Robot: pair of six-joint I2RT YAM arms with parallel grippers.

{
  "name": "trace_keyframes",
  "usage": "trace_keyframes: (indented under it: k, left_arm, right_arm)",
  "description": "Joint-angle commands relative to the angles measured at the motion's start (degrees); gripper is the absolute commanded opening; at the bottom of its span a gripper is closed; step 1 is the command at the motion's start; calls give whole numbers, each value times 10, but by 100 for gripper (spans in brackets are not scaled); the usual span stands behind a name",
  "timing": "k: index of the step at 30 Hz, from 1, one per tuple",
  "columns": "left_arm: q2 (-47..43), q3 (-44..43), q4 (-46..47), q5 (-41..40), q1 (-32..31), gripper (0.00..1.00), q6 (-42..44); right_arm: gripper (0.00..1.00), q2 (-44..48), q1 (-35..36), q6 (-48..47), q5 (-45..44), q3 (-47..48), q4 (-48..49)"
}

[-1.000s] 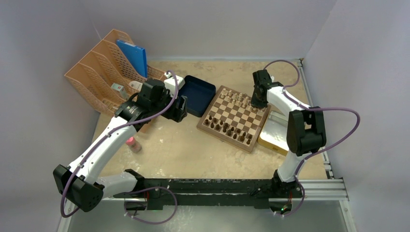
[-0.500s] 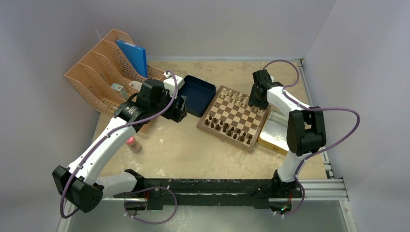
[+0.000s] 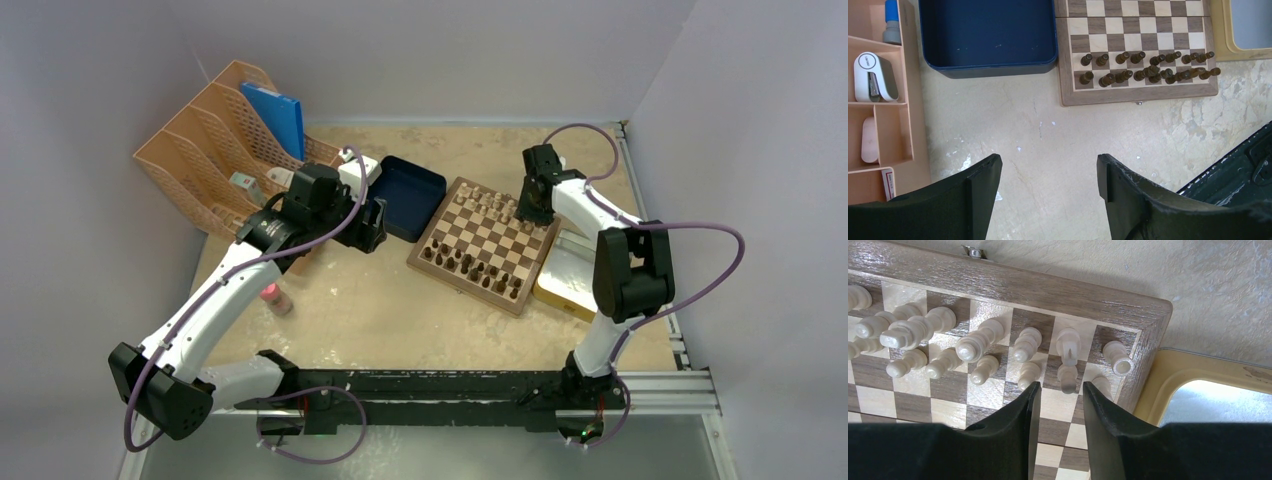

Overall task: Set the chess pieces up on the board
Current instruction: Place the chess piece on the chessboard, then adjust the chess piece on the chessboard.

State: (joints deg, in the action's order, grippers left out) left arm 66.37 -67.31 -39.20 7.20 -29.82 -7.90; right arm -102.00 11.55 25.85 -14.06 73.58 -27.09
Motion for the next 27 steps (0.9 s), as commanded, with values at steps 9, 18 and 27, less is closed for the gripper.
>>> trace_keyframes:
  k: [9, 18, 27]
  left_arm:
    - [-10, -21, 7, -8, -1, 69, 7]
    - [-29, -10, 5, -55, -1, 69, -5]
    - [-46, -10, -4, -87, -1, 69, -15]
  right_arm:
    - [37, 32, -2, -3, -25, 43, -32]
    - [26, 56, 43, -17, 6, 37, 30]
    - [18, 0, 141, -51, 0, 49, 97]
